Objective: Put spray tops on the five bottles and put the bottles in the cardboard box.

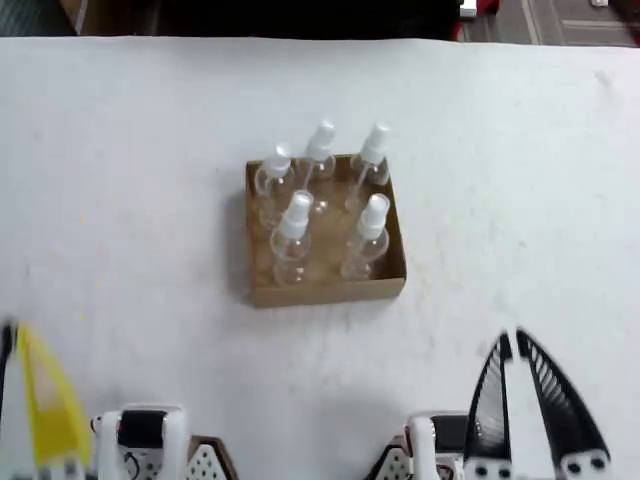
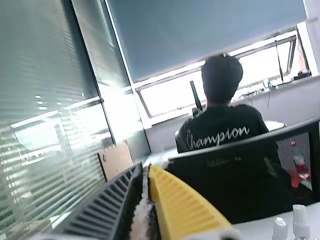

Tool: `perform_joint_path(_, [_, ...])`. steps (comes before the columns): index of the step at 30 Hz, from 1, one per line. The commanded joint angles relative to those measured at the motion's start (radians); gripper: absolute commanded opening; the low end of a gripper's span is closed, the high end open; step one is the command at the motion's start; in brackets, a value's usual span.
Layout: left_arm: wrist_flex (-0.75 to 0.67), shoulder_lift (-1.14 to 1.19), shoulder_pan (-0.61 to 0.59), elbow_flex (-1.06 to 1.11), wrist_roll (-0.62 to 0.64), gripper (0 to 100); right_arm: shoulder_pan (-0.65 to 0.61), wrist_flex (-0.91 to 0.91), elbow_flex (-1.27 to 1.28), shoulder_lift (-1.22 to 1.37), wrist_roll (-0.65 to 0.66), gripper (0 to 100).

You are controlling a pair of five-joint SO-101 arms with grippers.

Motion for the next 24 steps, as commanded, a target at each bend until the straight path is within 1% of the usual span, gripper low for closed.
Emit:
perform_joint_path(1, [0.063,-0.077,0.010,0.038,-0.011,2,-0.005,0.081,-0.061,-0.036,0.005,1.5])
perform_joint_path(5, [0.158,-0.068,0.010,0.071,-0.011,2,-0.005,0.088,-0.068,-0.130,0.005,1.6])
perform_joint_path(11, [0.247,-0.071,0.010,0.083,-0.011,2,-0.005,0.170,-0.038,-0.119,0.005,1.6])
perform_joint_path(15, [0.305,-0.071,0.007,0.167,-0.018,2,-0.005,0.188,0.051,-0.120,0.005,1.6])
perform_joint_path(19, [0.290,-0.071,0.005,0.362,-0.014,2,-0.002,0.168,0.221,-0.120,0.005,1.8])
perform_joint_path(24, [0.167,-0.071,0.004,0.664,-0.012,2,0.001,-0.005,0.512,-0.120,0.005,1.8])
